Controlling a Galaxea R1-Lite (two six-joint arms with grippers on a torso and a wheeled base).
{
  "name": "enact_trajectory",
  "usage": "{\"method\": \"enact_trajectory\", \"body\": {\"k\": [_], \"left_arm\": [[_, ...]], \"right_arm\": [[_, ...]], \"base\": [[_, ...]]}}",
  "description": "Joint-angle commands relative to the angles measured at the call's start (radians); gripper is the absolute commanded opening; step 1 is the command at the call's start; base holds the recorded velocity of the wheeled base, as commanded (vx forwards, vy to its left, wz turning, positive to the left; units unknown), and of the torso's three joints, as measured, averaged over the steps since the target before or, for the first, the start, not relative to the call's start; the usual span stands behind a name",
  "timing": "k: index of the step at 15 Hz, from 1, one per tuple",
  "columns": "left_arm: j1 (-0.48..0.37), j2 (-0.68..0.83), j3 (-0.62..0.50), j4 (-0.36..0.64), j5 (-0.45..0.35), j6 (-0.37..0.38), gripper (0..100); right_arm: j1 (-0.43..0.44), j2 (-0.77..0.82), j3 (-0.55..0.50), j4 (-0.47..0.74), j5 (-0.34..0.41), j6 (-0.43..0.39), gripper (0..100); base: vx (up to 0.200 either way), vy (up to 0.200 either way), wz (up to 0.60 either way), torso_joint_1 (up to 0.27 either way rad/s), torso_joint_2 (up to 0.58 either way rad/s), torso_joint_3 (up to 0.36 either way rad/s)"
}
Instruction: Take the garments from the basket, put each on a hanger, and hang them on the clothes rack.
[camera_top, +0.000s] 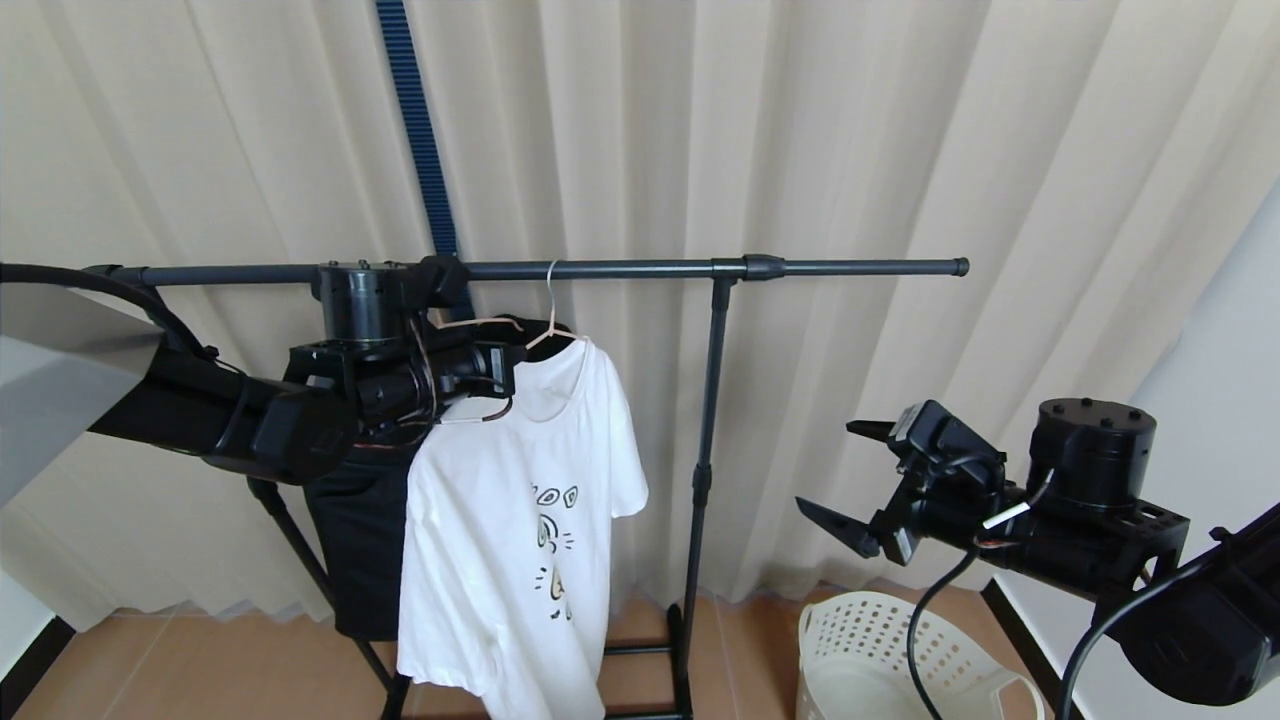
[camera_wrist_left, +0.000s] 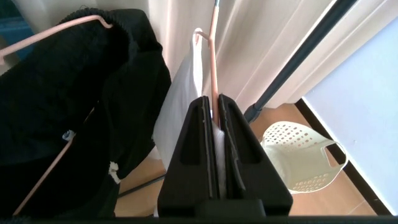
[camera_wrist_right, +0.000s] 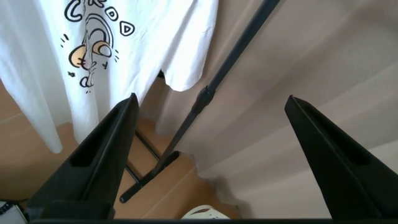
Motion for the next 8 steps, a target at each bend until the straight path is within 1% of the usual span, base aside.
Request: {"method": "enact_trajectory", "body": {"k": [1,3,6,8], "left_arm": [[0.000,-0.006,0.002,0.002,0.000,0.000,100],[0.000,-0.017,0.012,0.002,-0.003,0.000,100],[0.003,-0.107,0.066,0.004,-0.005,0.000,100],[0.005,-0.178,0.106,0.010,-0.005,0.001,100]], "right_arm": [[0.000,0.001,0.000,0.000,-0.001,0.000,100],[0.000,0.001,0.000,0.000,0.001,0.000,100],[0.000,-0.022,-0.004,-0.002,0.001,0.003,100],[0.000,-0.090,-0.006,-0.005,-0.001,0.050,100]], "base": [[0.000,0.000,0.00,0.000,0.00,0.000],[0.000,0.000,0.00,0.000,0.00,0.000],[0.000,0.000,0.00,0.000,0.00,0.000],[0.000,0.000,0.00,0.000,0.00,0.000]]}}
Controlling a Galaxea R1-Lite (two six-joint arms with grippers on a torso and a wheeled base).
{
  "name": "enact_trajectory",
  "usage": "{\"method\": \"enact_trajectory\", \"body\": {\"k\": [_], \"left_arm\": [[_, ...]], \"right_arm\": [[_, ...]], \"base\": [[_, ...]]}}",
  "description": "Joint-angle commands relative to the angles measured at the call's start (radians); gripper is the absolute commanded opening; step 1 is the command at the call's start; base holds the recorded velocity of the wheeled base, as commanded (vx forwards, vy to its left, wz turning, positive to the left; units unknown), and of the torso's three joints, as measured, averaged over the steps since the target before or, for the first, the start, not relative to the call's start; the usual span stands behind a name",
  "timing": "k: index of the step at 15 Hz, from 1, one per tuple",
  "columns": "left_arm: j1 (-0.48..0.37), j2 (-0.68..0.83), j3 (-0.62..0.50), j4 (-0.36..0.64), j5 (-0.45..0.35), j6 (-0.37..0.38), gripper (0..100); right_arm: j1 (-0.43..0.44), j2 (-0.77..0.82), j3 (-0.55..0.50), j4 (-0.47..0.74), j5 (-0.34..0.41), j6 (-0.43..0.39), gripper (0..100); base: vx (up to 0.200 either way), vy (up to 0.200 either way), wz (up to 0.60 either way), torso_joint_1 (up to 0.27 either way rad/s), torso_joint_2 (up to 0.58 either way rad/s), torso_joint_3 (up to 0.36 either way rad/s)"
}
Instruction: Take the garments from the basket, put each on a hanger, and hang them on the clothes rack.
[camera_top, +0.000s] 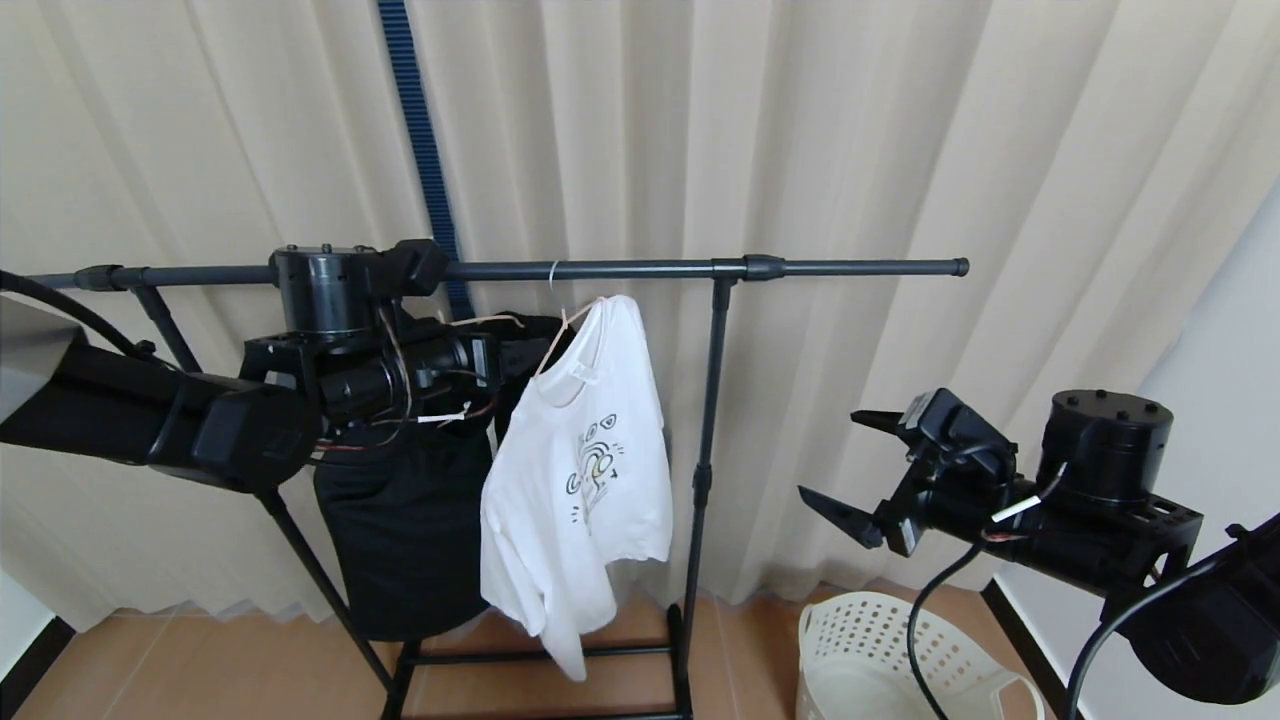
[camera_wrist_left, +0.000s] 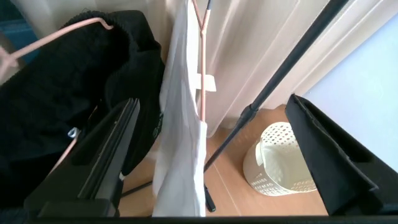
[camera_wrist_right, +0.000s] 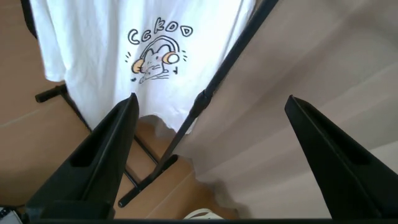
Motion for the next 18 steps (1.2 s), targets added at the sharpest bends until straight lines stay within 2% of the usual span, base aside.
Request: {"method": "enact_trajectory", "body": {"k": [1,2,3,6,7,9,10,11,12,14,15,16,18], "left_arm": [[0.002,-0.112,0.059,0.004,0.000,0.001,100],[0.001,-0.216,0.135,-0.001,-0.003,0.001,100],[0.001,-0.286,0.180,-0.001,-0.003,0.001,100],[0.001,-0.517,0.339,0.009,0.001,0.042,100],[0.002,-0.628,0.424,0.047,0.003,0.081,100],[0.001,-0.795,0.562,0.111,0.000,0.090,100],[0.001,-0.858,0.614,0.125,-0.003,0.093,100],[0.001,-0.954,0.697,0.147,-0.003,0.094,100],[-0.001,-1.006,0.743,0.159,-0.005,0.094,100],[-0.005,-1.183,0.902,0.203,-0.009,0.094,100],[-0.005,-1.195,0.910,0.207,-0.009,0.094,100],[-0.002,-1.339,0.982,0.268,-0.008,0.094,100],[-0.002,-1.493,1.004,0.423,-0.006,0.094,100]], "right_arm": [[0.000,-0.091,-0.003,-0.002,-0.003,0.056,100],[0.000,-0.193,-0.008,0.011,-0.022,0.165,100],[0.000,-0.249,-0.011,0.028,-0.049,0.207,100],[0.000,-0.453,-0.005,0.222,-0.121,0.250,100],[0.002,-0.562,0.011,0.334,-0.149,0.276,100],[0.002,-0.724,0.040,0.485,-0.152,0.316,100],[0.002,-0.787,0.063,0.541,-0.154,0.316,100],[0.008,-0.887,0.136,0.614,-0.155,0.316,100],[0.011,-0.937,0.173,0.637,-0.155,0.316,100],[0.011,-1.094,0.302,0.683,-0.157,0.316,100],[0.011,-1.105,0.308,0.686,-0.158,0.316,100],[0.011,-1.229,0.369,0.746,-0.197,0.312,100],[0.011,-1.352,0.400,0.897,-0.201,0.314,100]], "base": [[0.000,0.000,0.00,0.000,0.00,0.000],[0.000,0.000,0.00,0.000,0.00,0.000],[0.000,0.000,0.00,0.000,0.00,0.000],[0.000,0.000,0.00,0.000,0.00,0.000],[0.000,0.000,0.00,0.000,0.00,0.000],[0.000,0.000,0.00,0.000,0.00,0.000],[0.000,0.000,0.00,0.000,0.00,0.000],[0.000,0.000,0.00,0.000,0.00,0.000],[0.000,0.000,0.00,0.000,0.00,0.000],[0.000,0.000,0.00,0.000,0.00,0.000],[0.000,0.000,0.00,0.000,0.00,0.000],[0.000,0.000,0.00,0.000,0.00,0.000],[0.000,0.000,0.00,0.000,0.00,0.000]]}}
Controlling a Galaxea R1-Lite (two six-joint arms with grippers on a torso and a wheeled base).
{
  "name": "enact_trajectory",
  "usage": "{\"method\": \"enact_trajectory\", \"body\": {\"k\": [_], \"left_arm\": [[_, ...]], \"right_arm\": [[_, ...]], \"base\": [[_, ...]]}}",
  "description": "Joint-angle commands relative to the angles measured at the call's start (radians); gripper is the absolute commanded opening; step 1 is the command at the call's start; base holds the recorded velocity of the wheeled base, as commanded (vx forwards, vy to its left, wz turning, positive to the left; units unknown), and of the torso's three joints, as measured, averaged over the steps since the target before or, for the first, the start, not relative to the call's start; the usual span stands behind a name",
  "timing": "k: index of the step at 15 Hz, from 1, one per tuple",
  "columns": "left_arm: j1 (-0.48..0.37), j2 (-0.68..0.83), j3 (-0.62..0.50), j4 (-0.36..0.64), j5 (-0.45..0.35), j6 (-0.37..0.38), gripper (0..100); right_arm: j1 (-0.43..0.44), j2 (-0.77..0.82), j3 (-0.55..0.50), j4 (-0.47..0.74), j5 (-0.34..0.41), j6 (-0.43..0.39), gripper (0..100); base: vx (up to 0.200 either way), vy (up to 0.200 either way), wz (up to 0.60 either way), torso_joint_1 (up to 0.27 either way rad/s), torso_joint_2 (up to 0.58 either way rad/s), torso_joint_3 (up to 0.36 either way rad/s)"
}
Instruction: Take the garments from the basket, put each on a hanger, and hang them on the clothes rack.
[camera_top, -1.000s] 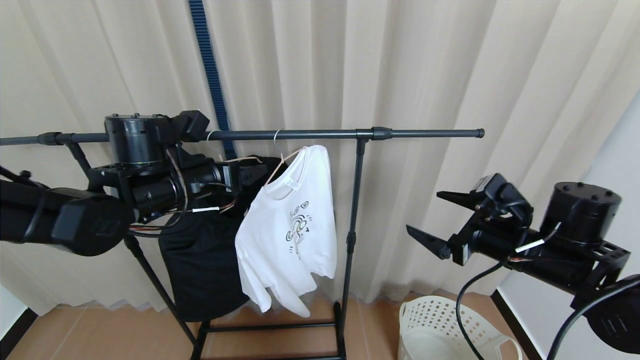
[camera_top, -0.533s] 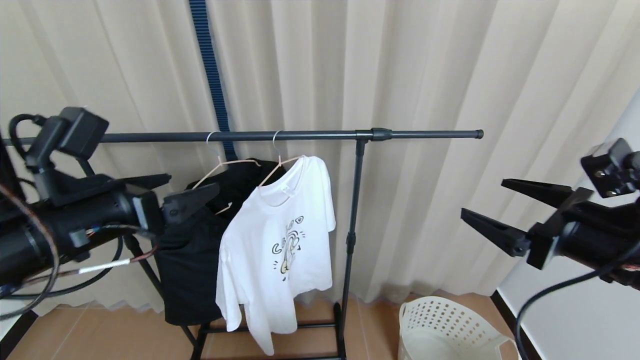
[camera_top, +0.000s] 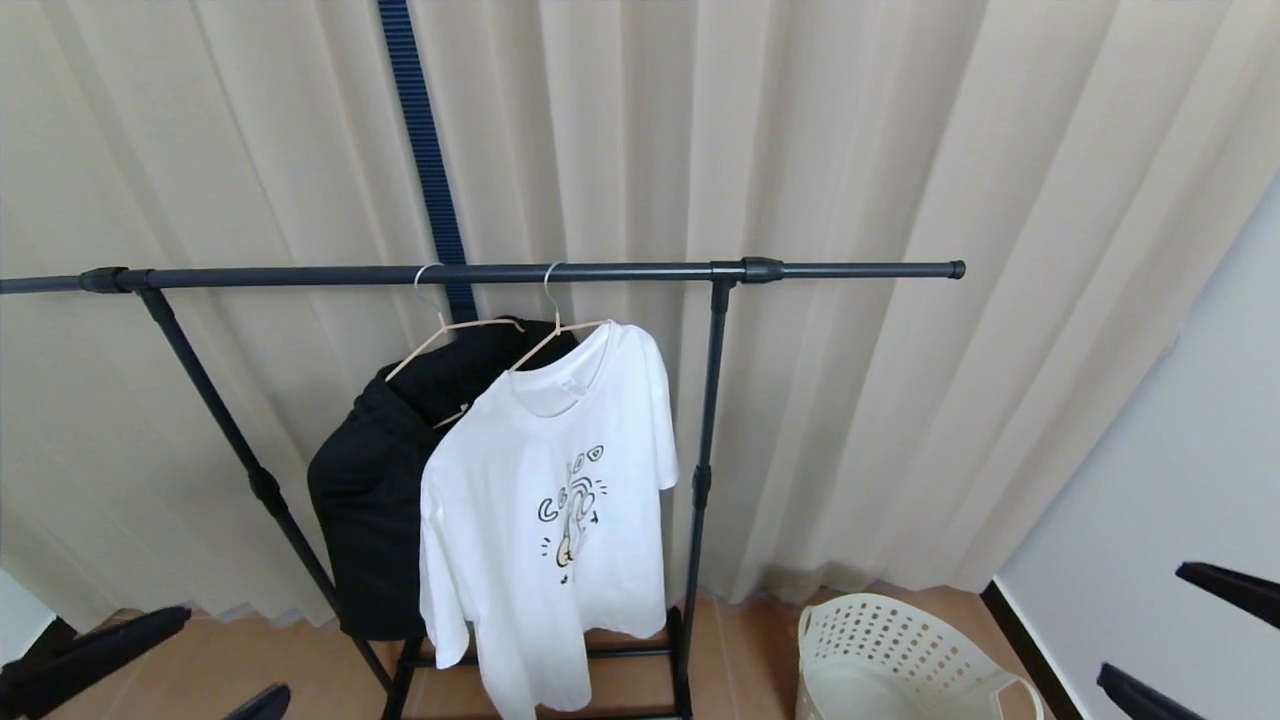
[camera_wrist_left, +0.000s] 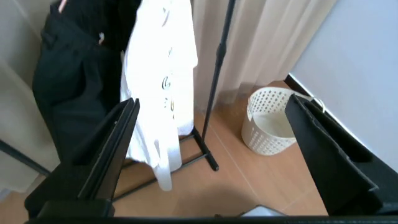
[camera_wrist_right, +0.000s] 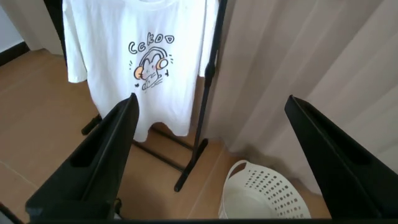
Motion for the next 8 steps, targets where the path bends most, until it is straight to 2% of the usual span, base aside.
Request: {"method": "enact_trajectory", "body": {"k": [1,3,5,8], "left_arm": [[0.000,-0.357,0.074,0.242,0.001,0.000,100],[0.000,-0.469,0.082,0.345,0.001,-0.001,100],[0.000,-0.544,0.135,0.351,0.004,-0.001,100],[0.022,-0.550,0.138,0.350,0.038,-0.004,100]], "right_arm": [[-0.001,-0.299,0.087,0.206,-0.014,0.000,100],[-0.004,-0.414,0.110,0.318,-0.016,0.000,100],[-0.018,-0.511,0.118,0.399,-0.019,0.000,100],[-0.079,-0.535,0.115,0.416,-0.019,0.002,100]], "base": [[0.000,0.000,0.00,0.000,0.00,0.000],[0.000,0.000,0.00,0.000,0.00,0.000],[0.000,0.000,0.00,0.000,0.00,0.000],[0.000,0.000,0.00,0.000,0.00,0.000]]}}
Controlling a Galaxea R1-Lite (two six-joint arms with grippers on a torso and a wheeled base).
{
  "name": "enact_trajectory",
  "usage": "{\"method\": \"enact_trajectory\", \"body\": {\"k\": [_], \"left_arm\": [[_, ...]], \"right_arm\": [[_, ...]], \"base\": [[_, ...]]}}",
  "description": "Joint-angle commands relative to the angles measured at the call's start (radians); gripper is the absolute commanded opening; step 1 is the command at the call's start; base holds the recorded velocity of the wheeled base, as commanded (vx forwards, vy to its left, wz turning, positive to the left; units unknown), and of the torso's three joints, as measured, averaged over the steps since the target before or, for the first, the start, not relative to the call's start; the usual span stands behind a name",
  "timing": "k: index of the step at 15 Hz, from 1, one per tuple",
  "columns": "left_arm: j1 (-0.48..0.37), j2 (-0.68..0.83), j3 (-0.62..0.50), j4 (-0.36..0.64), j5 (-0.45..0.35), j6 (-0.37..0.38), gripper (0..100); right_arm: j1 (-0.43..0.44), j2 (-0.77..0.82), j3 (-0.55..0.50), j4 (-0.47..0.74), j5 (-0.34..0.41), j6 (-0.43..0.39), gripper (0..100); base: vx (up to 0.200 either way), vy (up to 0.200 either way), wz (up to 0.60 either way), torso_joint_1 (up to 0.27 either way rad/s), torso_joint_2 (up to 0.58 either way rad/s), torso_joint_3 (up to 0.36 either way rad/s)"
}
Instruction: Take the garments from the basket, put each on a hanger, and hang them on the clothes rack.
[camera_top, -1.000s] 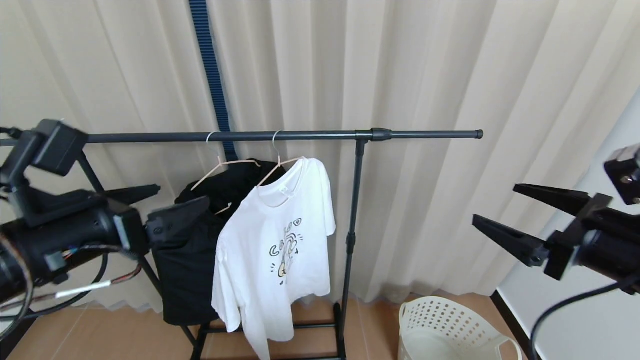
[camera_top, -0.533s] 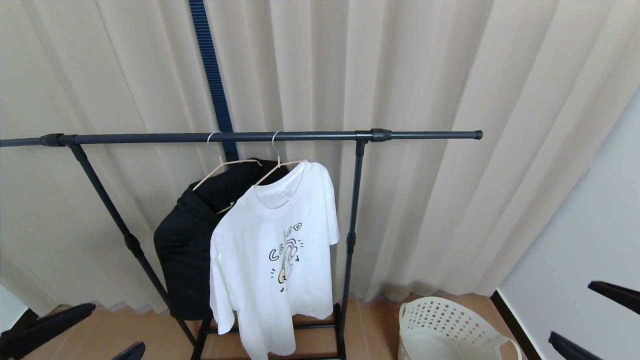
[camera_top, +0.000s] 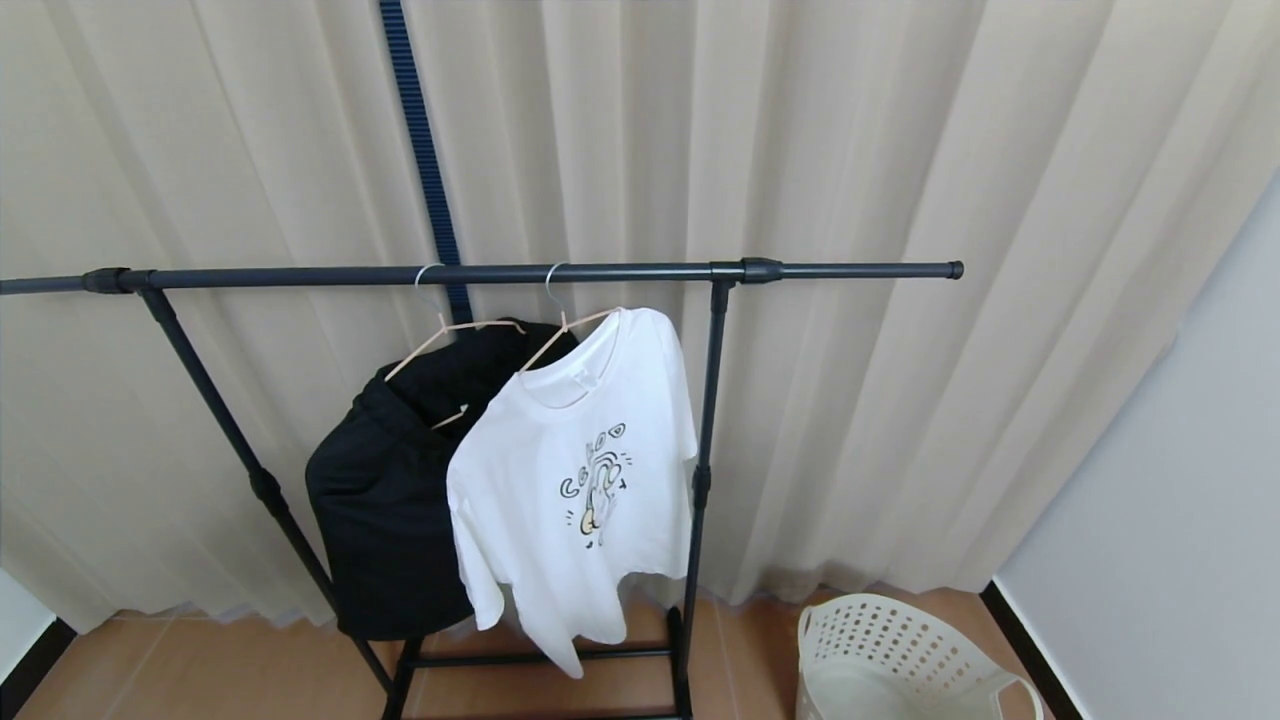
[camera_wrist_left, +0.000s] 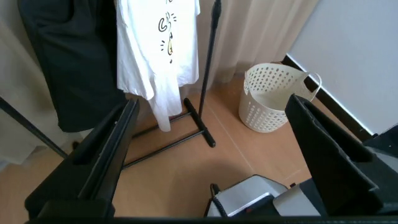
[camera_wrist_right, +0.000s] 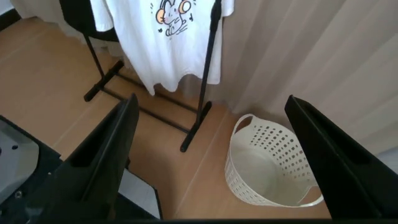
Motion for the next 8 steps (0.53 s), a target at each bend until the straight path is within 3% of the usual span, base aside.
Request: {"method": "enact_trajectory", "body": {"k": [1,3,4,8], "left_arm": [[0.049,-0.048,0.015,0.000,0.062,0.009,100],[0.149,-0.102,0.021,-0.006,0.117,0.034,100],[0.158,-0.103,0.021,-0.009,0.145,0.028,100],[0.293,-0.110,0.023,-0.010,0.151,0.028,100]], "right_arm": [[-0.052,-0.062,0.004,0.001,0.001,0.000,100],[-0.137,-0.099,0.004,0.002,0.001,0.000,100],[-0.172,-0.119,0.004,0.004,0.003,-0.003,100],[-0.276,-0.191,0.005,0.001,-0.004,-0.003,100]], "base": [[0.000,0.000,0.00,0.000,0.00,0.000],[0.000,0.000,0.00,0.000,0.00,0.000],[0.000,0.000,0.00,0.000,0.00,0.000],[0.000,0.000,0.00,0.000,0.00,0.000]]}}
